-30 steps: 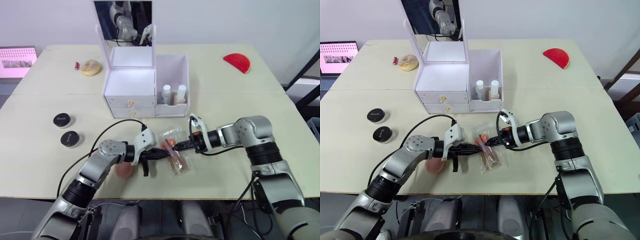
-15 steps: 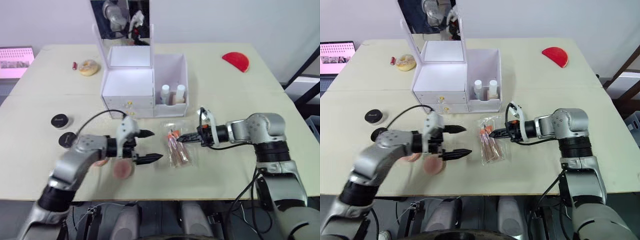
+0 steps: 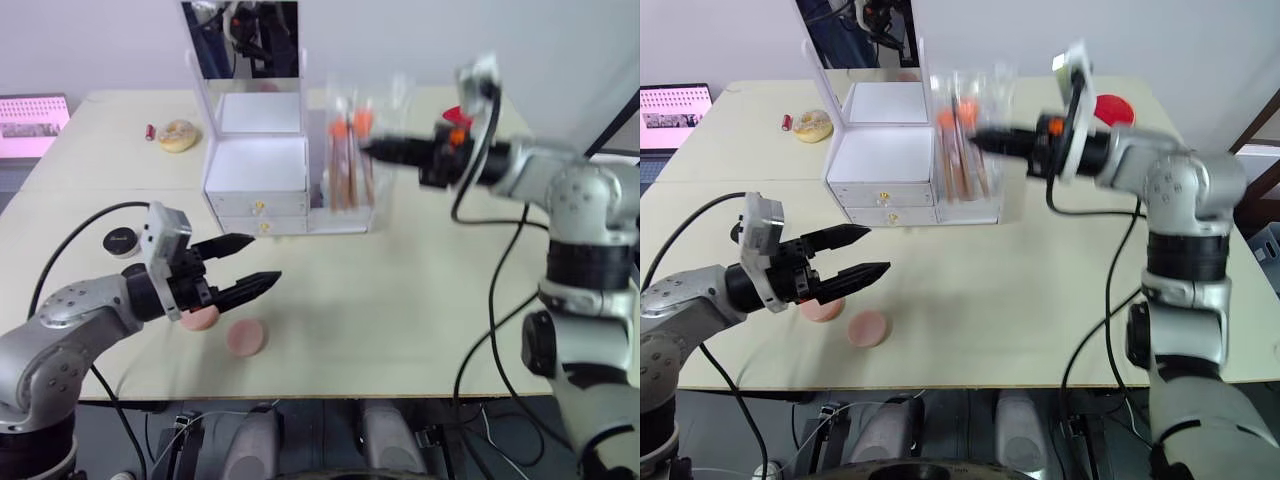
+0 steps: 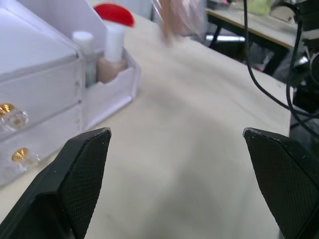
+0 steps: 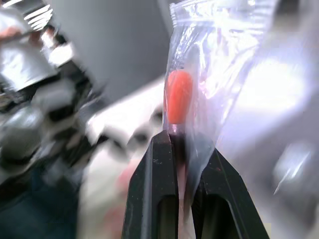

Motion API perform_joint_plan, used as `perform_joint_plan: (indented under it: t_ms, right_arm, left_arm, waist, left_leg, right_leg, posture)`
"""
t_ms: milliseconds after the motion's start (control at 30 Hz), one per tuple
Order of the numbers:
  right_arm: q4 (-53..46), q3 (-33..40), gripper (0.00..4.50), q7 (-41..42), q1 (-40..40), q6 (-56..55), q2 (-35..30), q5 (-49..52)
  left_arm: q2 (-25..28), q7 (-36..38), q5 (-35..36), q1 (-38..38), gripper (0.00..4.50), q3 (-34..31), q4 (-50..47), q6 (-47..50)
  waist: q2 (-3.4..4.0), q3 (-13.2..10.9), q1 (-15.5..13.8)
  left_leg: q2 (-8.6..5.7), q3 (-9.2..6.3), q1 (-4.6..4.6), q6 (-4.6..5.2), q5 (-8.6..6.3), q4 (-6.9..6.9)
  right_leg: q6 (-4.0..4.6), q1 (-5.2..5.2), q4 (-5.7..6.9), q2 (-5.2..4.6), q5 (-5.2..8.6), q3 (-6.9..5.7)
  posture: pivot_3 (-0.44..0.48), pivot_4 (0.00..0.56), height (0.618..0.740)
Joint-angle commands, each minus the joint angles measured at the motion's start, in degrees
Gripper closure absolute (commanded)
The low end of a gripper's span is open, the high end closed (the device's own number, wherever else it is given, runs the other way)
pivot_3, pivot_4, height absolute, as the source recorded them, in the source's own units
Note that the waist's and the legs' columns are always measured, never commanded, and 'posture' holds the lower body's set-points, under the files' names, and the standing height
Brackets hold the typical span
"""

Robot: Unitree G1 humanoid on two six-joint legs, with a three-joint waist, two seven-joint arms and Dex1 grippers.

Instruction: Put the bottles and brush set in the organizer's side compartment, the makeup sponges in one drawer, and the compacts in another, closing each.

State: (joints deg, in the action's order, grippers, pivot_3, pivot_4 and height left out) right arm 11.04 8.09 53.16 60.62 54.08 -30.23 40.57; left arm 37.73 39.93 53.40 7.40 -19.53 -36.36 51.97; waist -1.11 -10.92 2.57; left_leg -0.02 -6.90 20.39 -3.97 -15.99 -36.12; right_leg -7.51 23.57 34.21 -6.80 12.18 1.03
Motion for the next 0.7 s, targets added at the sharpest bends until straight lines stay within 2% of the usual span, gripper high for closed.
perform_joint_plan:
  t_ms: [33, 200, 333, 500, 700]
  right_arm:
    - [12.88, -1.03, 4.5, 0.12, 6.63, -13.47, 2.42, -6.76]
    - [37.03, -2.35, 4.5, 1.87, 16.54, -32.89, 5.74, -15.68]
    - [49.88, -2.51, 4.5, 1.73, 20.39, -42.22, 8.26, -20.29]
    - [57.17, -3.48, 4.5, 1.24, 20.81, -48.03, 10.0, -25.47]
    - [60.22, -3.38, 4.5, -0.88, 20.42, -50.33, 11.15, -29.58]
  left_arm:
    - [-0.38, -2.85, 2.06, 0.92, 0.03, -0.7, -1.45, -1.17]
    - [-0.58, -5.33, 4.15, 1.58, 0.03, -0.62, -1.74, -1.95]
    - [-0.34, -6.94, 6.12, 1.36, 0.03, -1.03, -2.31, -2.51]
    - [0.05, -8.34, 7.35, 0.49, 0.03, -0.95, -3.21, -3.18]
    - [0.65, -9.41, 8.48, -0.38, 0.03, -1.12, -3.57, -4.21]
  waist:
    - [-0.01, 0.0, 0.01]
    - [0.02, -0.01, -0.05]
    - [0.02, -0.01, 0.05]
    - [0.04, -0.03, 0.07]
    - [0.04, -0.03, 0.16]
  left_leg:
    - [0.0, 0.0, 0.02, -0.01, 0.0, -0.01]
    - [0.0, 0.01, 0.15, -0.01, 0.01, 0.09]
    - [0.0, 0.01, 0.2, -0.01, 0.0, 0.21]
    - [0.0, 0.01, 0.21, -0.01, 0.0, 0.32]
    - [0.0, 0.01, 0.18, -0.04, 0.01, 0.29]
  right_leg:
    - [0.12, 0.0, -0.01, 0.0, -0.08, 0.0]
    - [0.05, 0.09, -0.12, 0.0, -0.07, 0.01]
    - [-0.13, 0.16, -0.16, 0.0, -0.14, 0.01]
    - [-0.13, 0.23, -0.15, 0.0, -0.14, 0.01]
    - [-0.12, 0.23, -0.1, 0.0, -0.13, 0.03]
  posture:
    - [0.0, 0.15, 0.739]
    - [0.0, 0.15, 0.739]
    - [0.0, 0.15, 0.739]
    - [0.0, 0.15, 0.739]
    - [0.0, 0.15, 0.739]
